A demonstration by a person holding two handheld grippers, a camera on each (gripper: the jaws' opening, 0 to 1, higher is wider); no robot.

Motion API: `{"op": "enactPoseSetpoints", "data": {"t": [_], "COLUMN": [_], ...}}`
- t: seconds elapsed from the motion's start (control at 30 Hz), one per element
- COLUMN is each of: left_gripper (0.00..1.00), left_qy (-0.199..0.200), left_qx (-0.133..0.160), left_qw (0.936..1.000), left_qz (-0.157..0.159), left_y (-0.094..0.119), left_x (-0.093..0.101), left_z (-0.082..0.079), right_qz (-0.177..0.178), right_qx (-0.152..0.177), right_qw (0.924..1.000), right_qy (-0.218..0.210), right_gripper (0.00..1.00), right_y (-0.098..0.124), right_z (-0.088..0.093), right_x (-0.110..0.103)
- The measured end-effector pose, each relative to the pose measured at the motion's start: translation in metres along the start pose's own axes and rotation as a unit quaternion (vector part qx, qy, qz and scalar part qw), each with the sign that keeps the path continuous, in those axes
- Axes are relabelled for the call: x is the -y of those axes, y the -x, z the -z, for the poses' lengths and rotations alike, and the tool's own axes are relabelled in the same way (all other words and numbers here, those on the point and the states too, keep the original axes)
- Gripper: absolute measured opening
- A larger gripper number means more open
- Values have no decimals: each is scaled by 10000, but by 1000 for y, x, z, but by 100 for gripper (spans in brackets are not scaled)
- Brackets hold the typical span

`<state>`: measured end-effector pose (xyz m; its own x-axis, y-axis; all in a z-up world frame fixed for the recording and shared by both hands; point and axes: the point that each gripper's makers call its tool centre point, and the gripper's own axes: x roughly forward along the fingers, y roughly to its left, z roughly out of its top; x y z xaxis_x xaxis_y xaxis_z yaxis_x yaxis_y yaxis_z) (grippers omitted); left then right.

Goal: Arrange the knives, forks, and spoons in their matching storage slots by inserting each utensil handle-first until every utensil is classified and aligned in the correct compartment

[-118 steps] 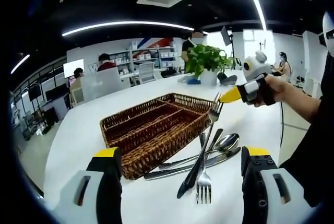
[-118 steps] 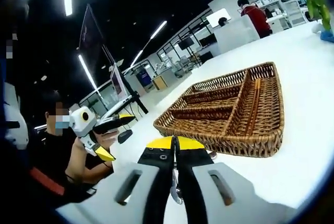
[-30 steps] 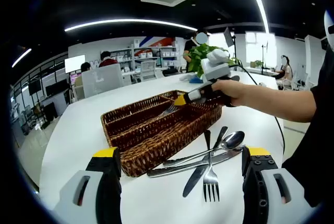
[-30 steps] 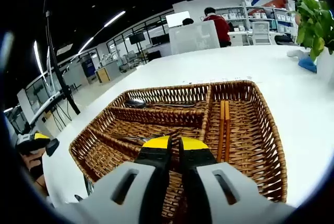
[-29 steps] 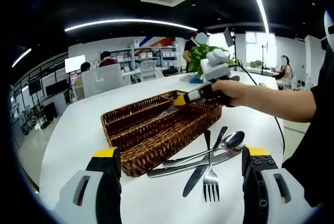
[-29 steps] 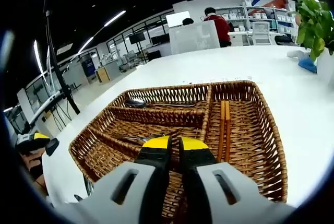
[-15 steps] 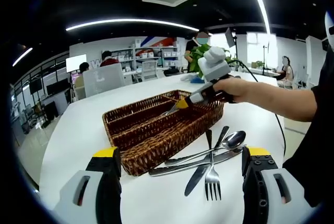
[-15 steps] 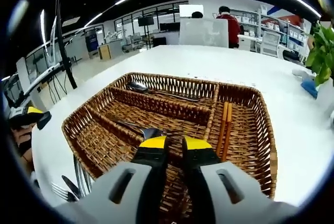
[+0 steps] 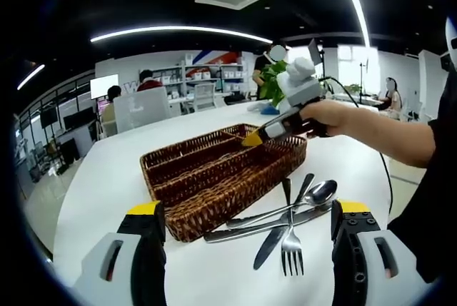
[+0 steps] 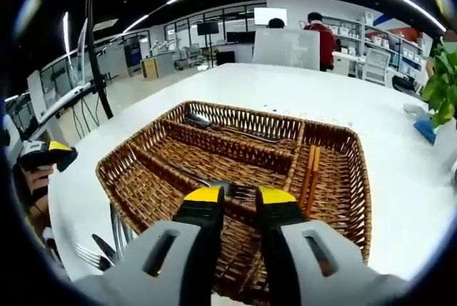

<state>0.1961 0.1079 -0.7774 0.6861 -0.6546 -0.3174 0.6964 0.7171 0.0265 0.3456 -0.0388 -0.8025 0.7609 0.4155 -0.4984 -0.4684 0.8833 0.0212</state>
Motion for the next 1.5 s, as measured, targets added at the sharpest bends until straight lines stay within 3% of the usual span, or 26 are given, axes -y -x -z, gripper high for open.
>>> {"op": "enactPoseSetpoints", "data": {"t": [0.63, 1.03, 1.5], "left_gripper": [99, 99, 99], "left_qy": [202, 233, 473], "left_qx": [179, 263, 230], "left_qw": [9996, 9994, 9983], "left_qz": [-52, -38, -238], "left_y": [-5, -9, -9], "left_x": [-3, -3, -10], "left_z": [-16, -24, -24], "right_qz": [36, -43, -176], "right_qx": [699, 771, 726], "right_qw": [9972, 9951, 9954], "right_qy": [265, 619, 602], "right_gripper": [51, 74, 93], "right_y": [67, 93, 118], "right_z": [-13, 5, 28], "right_x": [-1, 0, -2]}}
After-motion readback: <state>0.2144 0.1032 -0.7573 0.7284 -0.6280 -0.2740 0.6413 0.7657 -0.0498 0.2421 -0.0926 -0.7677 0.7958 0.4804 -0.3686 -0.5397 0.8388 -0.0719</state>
